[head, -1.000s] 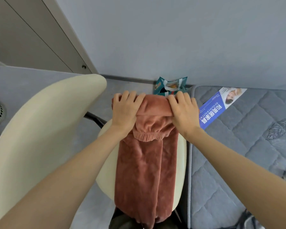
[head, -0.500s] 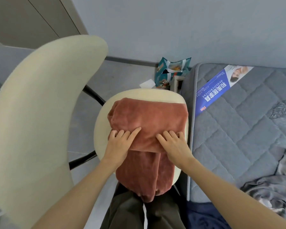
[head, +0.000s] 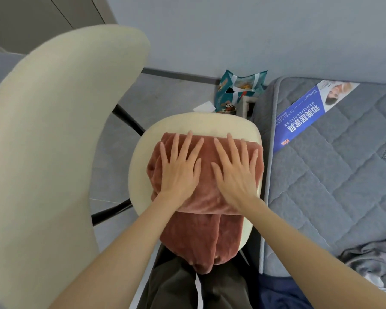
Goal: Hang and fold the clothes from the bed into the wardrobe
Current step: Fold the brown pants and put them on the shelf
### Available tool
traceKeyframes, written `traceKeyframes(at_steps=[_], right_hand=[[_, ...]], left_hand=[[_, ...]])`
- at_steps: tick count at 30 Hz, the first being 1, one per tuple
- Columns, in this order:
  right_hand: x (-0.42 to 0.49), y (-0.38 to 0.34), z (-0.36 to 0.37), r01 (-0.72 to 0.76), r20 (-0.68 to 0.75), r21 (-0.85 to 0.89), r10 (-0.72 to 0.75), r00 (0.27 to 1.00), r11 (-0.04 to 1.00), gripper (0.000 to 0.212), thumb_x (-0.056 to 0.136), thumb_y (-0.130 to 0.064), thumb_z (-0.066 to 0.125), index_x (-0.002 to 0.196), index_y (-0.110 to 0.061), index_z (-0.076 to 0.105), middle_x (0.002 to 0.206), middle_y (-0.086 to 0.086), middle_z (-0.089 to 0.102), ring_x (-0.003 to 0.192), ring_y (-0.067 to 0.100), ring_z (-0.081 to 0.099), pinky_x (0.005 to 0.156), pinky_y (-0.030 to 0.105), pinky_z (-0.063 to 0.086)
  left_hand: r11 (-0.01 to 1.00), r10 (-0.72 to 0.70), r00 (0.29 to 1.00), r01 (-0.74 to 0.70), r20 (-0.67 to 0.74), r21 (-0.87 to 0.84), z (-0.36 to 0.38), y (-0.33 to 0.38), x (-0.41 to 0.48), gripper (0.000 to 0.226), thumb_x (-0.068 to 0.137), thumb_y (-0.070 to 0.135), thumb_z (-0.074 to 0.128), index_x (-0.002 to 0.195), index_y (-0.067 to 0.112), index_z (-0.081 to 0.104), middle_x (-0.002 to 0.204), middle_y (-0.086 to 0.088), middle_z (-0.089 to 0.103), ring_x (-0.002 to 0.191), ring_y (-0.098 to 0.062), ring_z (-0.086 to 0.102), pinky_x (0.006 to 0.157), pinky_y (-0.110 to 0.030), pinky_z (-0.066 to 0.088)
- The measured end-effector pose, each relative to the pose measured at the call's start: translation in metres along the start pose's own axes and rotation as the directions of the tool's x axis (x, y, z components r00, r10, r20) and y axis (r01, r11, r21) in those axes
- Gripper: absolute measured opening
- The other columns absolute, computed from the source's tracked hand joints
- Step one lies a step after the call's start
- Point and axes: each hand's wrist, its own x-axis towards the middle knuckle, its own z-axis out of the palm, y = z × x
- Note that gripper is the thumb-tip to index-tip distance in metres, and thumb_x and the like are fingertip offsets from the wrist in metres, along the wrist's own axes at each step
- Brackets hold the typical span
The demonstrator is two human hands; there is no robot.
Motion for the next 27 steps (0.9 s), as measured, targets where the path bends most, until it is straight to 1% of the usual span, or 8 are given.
traceKeyframes(at_steps=[3, 12, 15, 17, 19, 22, 24, 27], right_hand=[[0.0, 0.013, 0.037, -0.063, 0.148, -0.026, 0.067, 0.987, 0.998, 0.059, 0.096, -0.059, 0.016, 0.147, -0.049, -0.011, 0.16, -0.009, -0.017, 0.146, 0.032, -0.019, 0.113, 0.064, -0.006], [-0.01, 0.035, 0.081, -0.067, 0.221, 0.07, 0.05, 0.974, 0.995, 0.067, 0.087, -0.073, 0.016, 0.141, -0.056, -0.02, 0.155, -0.012, -0.031, 0.143, 0.03, -0.029, 0.117, 0.058, -0.006], [-0.003, 0.028, 0.057, -0.047, 0.154, 0.037, 0.041, 0.987, 0.998, 0.064, 0.091, -0.067, 0.03, 0.149, -0.045, 0.015, 0.159, 0.003, 0.009, 0.144, 0.036, 0.005, 0.118, 0.056, 0.005], [0.01, 0.026, 0.035, 0.021, 0.025, 0.047, -0.023, 0.999, 0.999, 0.051, 0.09, -0.055, 0.045, 0.135, -0.03, 0.045, 0.141, 0.009, 0.037, 0.132, 0.032, 0.03, 0.115, 0.053, 0.019], [0.028, 0.027, 0.017, 0.088, 0.049, 0.123, -0.094, 0.994, 0.989, 0.05, 0.085, -0.044, 0.057, 0.13, -0.023, 0.049, 0.137, 0.007, 0.041, 0.128, 0.027, 0.036, 0.112, 0.046, 0.025], [0.056, 0.03, 0.002, 0.084, 0.284, 0.133, -0.12, 0.951, 0.987, 0.082, 0.078, -0.041, 0.069, 0.147, -0.023, 0.028, 0.146, 0.004, 0.036, 0.136, 0.026, 0.029, 0.114, 0.046, 0.021], [0.074, 0.033, -0.003, 0.04, 0.456, 0.045, -0.056, 0.888, 0.998, 0.102, 0.075, -0.047, 0.074, 0.153, -0.027, 0.011, 0.152, 0.005, 0.028, 0.142, 0.027, 0.021, 0.116, 0.05, 0.016], [0.094, 0.035, -0.004, 0.048, 0.605, -0.109, 0.028, 0.796, 0.993, 0.114, 0.067, -0.054, 0.078, 0.153, -0.027, 0.009, 0.149, 0.007, 0.029, 0.139, 0.031, 0.025, 0.115, 0.056, 0.013]], left_hand=[[0.996, -0.083, 0.992, 0.085, 0.099, -0.016, 0.037, -0.01, 0.0, 0.054, 0.099, 0.045, 0.022, 0.151, 0.041, 0.006, 0.161, -0.001, -0.006, 0.147, -0.032, -0.011, 0.115, -0.061, -0.003], [0.982, -0.043, 0.991, 0.065, 0.126, -0.177, 0.082, -0.029, -0.01, 0.056, 0.097, 0.053, 0.018, 0.145, 0.05, -0.01, 0.156, 0.003, -0.028, 0.144, -0.026, -0.024, 0.117, -0.055, -0.005], [0.986, -0.07, 0.989, 0.089, 0.133, -0.138, 0.061, -0.026, -0.005, 0.051, 0.099, 0.048, 0.019, 0.149, 0.046, 0.01, 0.16, -0.003, -0.002, 0.146, -0.03, -0.004, 0.113, -0.06, -0.005], [0.992, -0.07, 0.997, 0.075, 0.043, -0.105, 0.042, -0.021, 0.006, 0.043, 0.101, 0.031, 0.034, 0.143, 0.037, 0.035, 0.148, -0.008, 0.028, 0.138, -0.031, 0.018, 0.112, -0.065, 0.0], [0.999, -0.012, 0.999, 0.013, 0.043, -0.034, 0.022, -0.021, 0.024, 0.046, 0.097, 0.023, 0.046, 0.142, 0.031, 0.037, 0.14, -0.006, 0.034, 0.134, -0.027, 0.023, 0.111, -0.067, -0.002], [0.986, 0.032, 0.96, -0.076, 0.277, 0.15, -0.002, -0.03, 0.06, 0.083, 0.09, 0.041, 0.058, 0.152, 0.028, 0.006, 0.156, -0.007, 0.015, 0.145, -0.027, 0.007, 0.108, -0.067, -0.009], [0.976, 0.0, 0.863, -0.11, 0.506, 0.188, -0.011, -0.036, 0.086, 0.104, 0.084, 0.045, 0.066, 0.152, 0.026, -0.01, 0.16, -0.005, 0.004, 0.147, -0.026, -0.002, 0.109, -0.065, -0.006], [0.971, -0.017, 0.714, -0.156, 0.7, 0.183, -0.012, -0.034, 0.108, 0.107, 0.078, 0.045, 0.072, 0.153, 0.024, -0.002, 0.159, -0.004, 0.013, 0.147, -0.025, 0.007, 0.113, -0.062, -0.002]])
